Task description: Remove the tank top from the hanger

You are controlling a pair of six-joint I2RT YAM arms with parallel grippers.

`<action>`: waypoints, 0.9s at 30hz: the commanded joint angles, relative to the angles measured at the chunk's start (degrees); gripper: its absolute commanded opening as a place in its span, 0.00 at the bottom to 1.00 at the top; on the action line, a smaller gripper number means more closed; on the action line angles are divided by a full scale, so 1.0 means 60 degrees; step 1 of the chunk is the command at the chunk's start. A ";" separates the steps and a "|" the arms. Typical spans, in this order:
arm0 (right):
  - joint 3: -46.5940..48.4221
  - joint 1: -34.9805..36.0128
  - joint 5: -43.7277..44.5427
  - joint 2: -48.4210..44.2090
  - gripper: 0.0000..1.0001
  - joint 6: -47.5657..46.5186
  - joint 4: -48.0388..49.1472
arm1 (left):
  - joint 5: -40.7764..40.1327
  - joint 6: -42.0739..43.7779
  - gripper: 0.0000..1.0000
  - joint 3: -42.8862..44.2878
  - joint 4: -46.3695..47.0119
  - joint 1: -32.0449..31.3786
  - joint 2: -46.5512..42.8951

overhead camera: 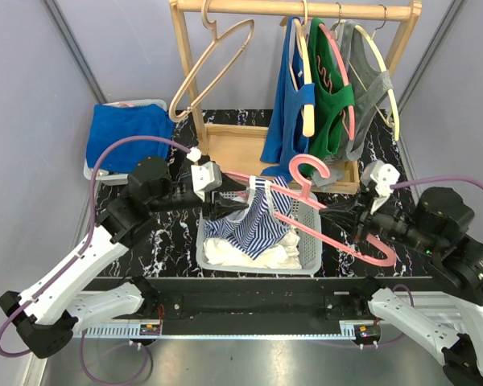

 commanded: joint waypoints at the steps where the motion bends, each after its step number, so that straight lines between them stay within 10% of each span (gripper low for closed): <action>1: -0.0160 -0.0033 -0.0255 0.0394 0.00 -0.0153 0.1158 | 0.1063 -0.0684 0.48 0.0244 0.0721 -0.0316 0.0192; 27: 0.0030 -0.0034 -0.0269 0.0541 0.00 -0.0197 0.1086 | -0.0959 0.0326 0.34 -0.0590 0.0149 -0.0463 -0.0335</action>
